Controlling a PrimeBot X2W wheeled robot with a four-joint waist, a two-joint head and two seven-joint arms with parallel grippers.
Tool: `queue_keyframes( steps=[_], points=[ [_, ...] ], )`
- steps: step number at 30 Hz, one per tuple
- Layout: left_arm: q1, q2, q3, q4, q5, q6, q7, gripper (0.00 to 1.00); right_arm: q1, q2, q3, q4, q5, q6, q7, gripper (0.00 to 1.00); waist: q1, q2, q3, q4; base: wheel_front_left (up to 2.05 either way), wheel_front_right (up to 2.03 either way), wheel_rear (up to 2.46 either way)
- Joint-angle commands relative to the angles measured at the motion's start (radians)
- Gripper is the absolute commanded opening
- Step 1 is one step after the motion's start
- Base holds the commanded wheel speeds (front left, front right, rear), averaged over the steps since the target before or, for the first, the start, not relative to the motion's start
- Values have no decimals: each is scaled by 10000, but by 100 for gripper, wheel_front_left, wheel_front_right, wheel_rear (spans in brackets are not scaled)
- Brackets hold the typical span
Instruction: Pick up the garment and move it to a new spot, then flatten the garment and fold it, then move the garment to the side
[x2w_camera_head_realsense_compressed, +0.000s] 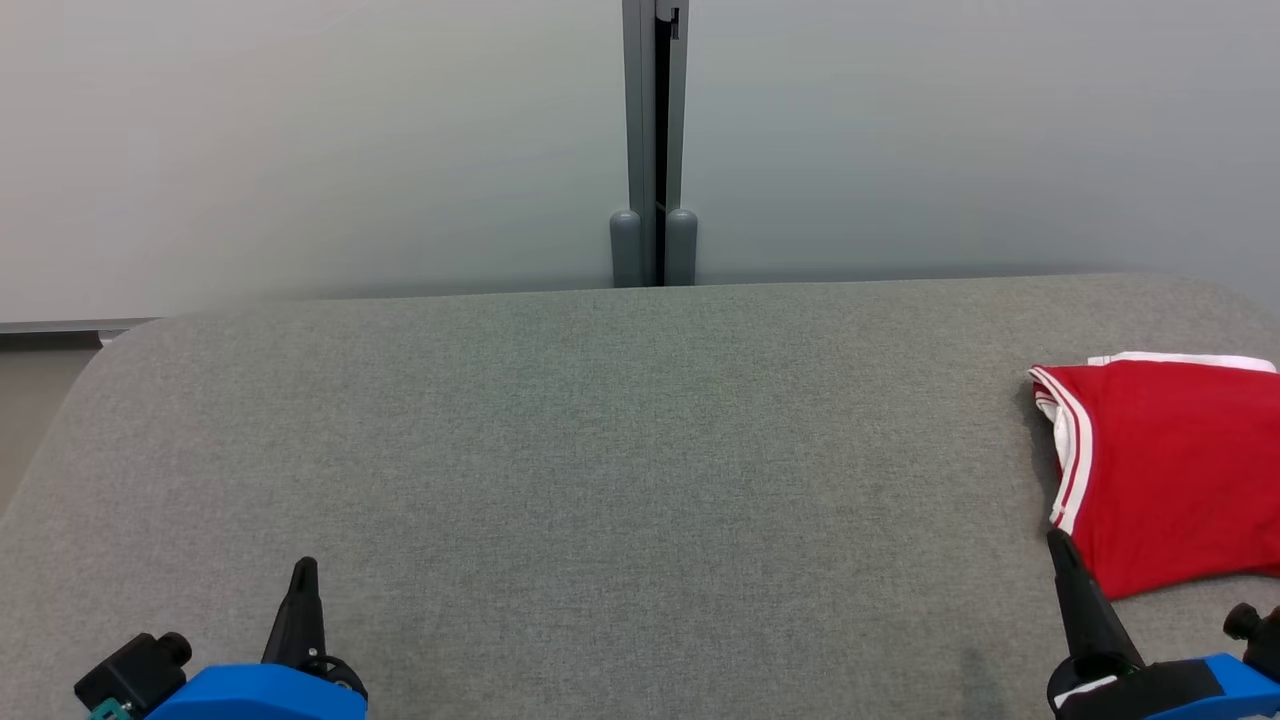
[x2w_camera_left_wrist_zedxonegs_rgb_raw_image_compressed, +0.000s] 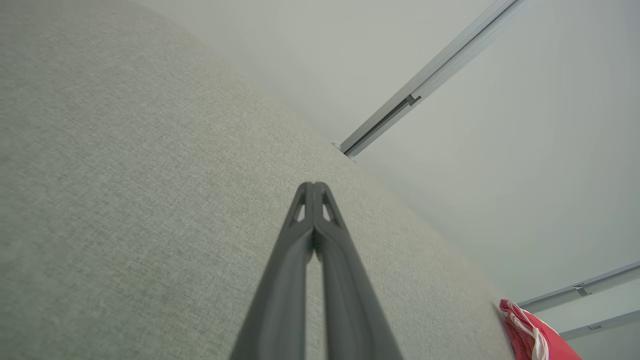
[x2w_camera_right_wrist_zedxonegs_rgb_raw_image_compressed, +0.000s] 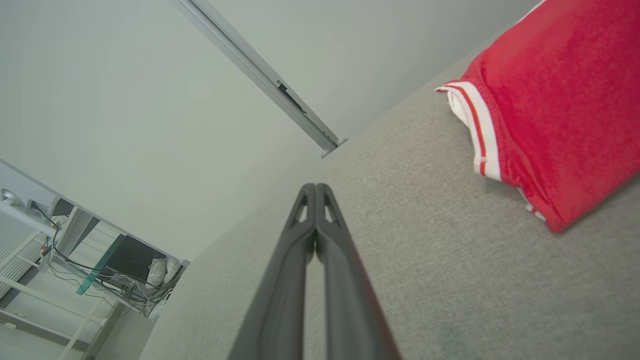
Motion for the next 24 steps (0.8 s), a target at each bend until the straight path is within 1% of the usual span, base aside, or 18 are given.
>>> queue_keyframes(
  steps=[1,24],
  points=[
    [-339,7,172,-139,-304,-66,83,0,-295,-106,-12,-31,390,1,46,0,-1,-2,5,-2,0,0,0],
    [-692,-392,865,-204,-2678,-391,792,0,-892,-123,-58,590,3141,2,289,0,-1,-2,79,-29,0,0,0]
  ],
)
